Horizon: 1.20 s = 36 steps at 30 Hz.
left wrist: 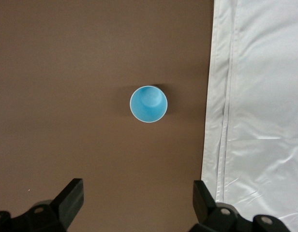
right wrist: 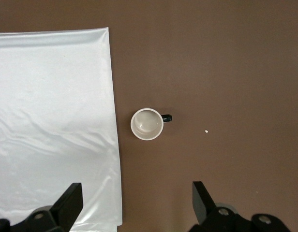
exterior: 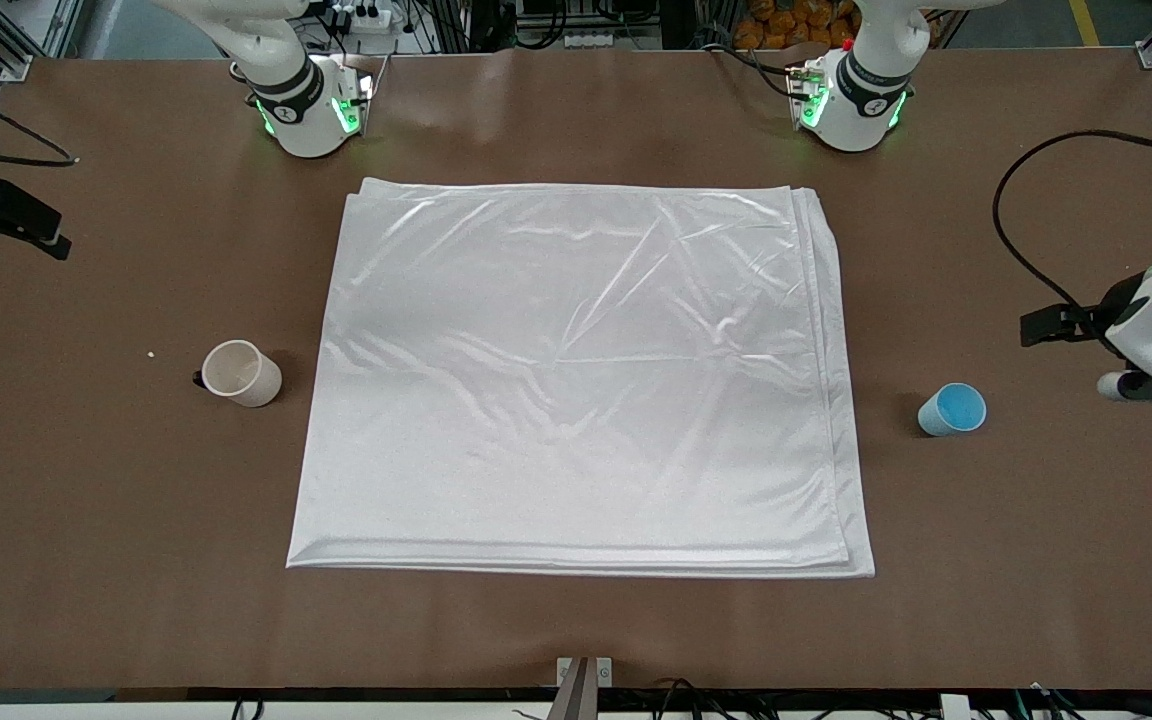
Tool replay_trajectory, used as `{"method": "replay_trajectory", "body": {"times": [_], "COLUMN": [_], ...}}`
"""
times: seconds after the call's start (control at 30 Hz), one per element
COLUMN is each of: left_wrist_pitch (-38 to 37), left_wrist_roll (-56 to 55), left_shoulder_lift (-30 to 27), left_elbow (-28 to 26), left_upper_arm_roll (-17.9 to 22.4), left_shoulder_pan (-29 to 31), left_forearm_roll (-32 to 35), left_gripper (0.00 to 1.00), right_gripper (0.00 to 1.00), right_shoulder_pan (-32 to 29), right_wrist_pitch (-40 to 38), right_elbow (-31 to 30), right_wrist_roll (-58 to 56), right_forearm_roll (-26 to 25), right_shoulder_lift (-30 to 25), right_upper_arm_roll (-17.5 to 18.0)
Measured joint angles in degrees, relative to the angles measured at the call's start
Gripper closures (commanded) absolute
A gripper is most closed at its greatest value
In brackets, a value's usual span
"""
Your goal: Place blue cup into white mug on cloth
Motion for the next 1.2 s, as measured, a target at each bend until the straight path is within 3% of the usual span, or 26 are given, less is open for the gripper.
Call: {"method": "replay_trajectory", "body": {"times": [0.57,1.2], "left_wrist_pitch": [6.48,15.43], "left_wrist_roll": [0.21,0.36], "left_shoulder_lift": [11.79,20.65], "left_elbow": [0.07,0.12], "left_upper_arm_roll": [0.05,0.04], "left_shoulder_pan": [2.42,3.81], "left_forearm_roll": [2.89,2.92], "left_gripper": [0.00,0.00], "right_gripper": [0.00,0.05], "right_shoulder_pan": [-0.66,-4.26], "right_wrist_pitch": [3.55,16.98], "right_elbow": [-4.63,-18.55], "right_wrist_roll": [-1.38,-17.55], "right_forearm_roll": [-0.02,-0.04], "right_shoulder_lift": [0.51,0.88], "right_upper_arm_roll": [-0.48,-0.71]}}
